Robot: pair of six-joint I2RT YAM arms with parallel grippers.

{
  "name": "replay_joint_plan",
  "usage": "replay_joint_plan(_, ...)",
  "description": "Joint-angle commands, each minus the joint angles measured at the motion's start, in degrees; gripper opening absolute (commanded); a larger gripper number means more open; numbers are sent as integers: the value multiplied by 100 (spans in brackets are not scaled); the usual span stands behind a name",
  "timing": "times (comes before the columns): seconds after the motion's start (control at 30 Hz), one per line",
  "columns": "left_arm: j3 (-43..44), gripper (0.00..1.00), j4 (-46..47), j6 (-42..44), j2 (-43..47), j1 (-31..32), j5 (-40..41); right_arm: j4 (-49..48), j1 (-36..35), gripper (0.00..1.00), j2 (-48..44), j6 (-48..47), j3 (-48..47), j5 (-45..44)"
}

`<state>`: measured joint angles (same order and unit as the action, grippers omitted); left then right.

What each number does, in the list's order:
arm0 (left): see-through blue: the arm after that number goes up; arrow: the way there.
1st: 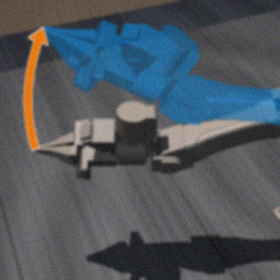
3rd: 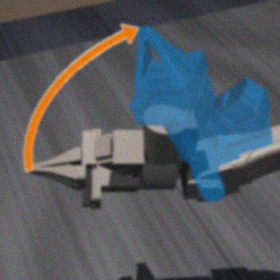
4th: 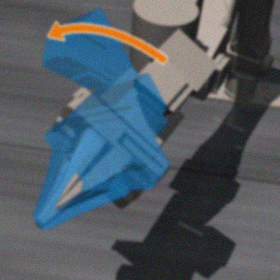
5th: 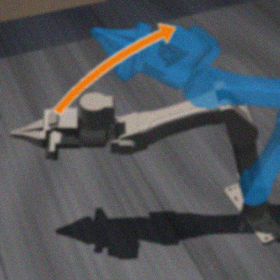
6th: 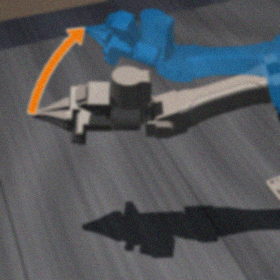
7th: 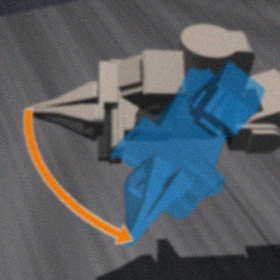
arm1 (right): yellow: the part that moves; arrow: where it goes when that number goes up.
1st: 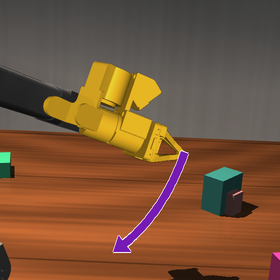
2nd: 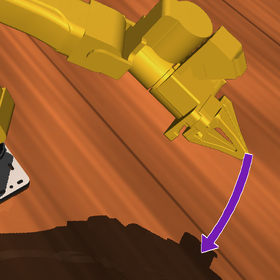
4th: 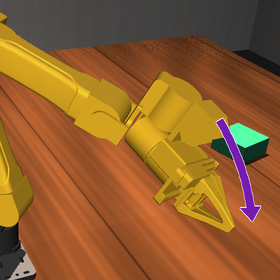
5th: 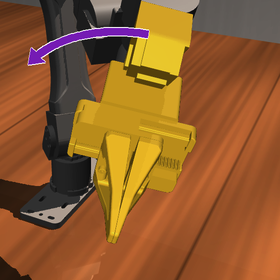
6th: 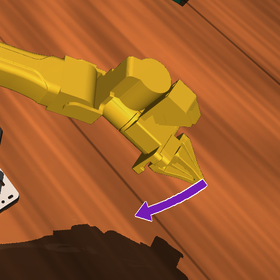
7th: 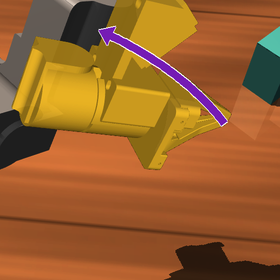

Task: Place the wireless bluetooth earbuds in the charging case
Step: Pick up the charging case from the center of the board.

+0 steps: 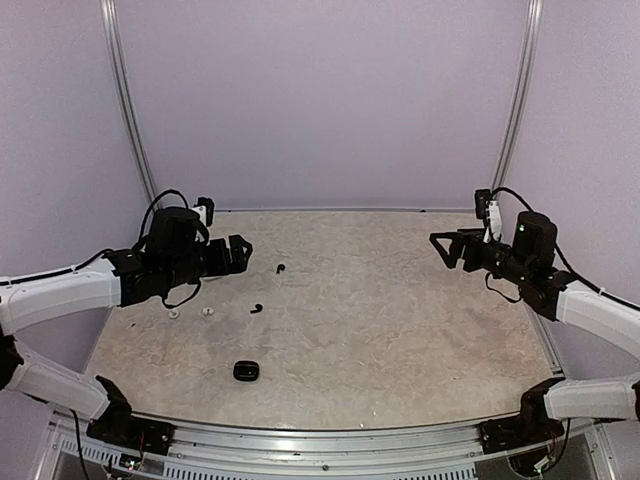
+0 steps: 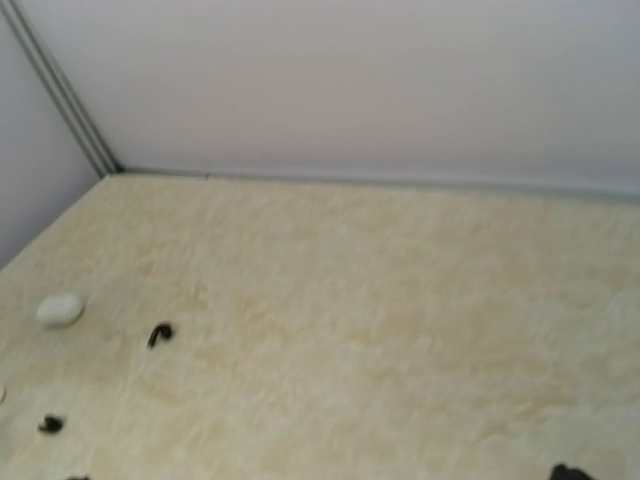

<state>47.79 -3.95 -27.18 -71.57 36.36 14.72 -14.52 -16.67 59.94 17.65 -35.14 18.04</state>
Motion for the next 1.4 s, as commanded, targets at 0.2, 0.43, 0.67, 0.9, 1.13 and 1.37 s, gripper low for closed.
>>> replay_joint_plan(0.2,-407,99,-1030,-707,275,1045,582,-52,-298,100,75,-221,253,-72)
replay_joint_plan(0.43,-426,99,-2351,-1895,148,1982,907,-34,-348,99,460,-204,106,-23)
replay_joint_plan(0.67,-478,99,-2996,-2917,-204,2658,770,-86,-363,100,594,-200,110,27)
replay_joint_plan(0.9,-658,92,-3184,-3503,-479,2941,502,69,-377,100,575,-232,67,-58)
replay_joint_plan(1.13,-663,84,-2908,-3431,-781,2959,416,31,-381,100,736,-218,18,66)
replay_joint_plan(1.37,-542,78,-2637,-3300,-1217,2958,314,11,-381,99,851,-163,-19,186)
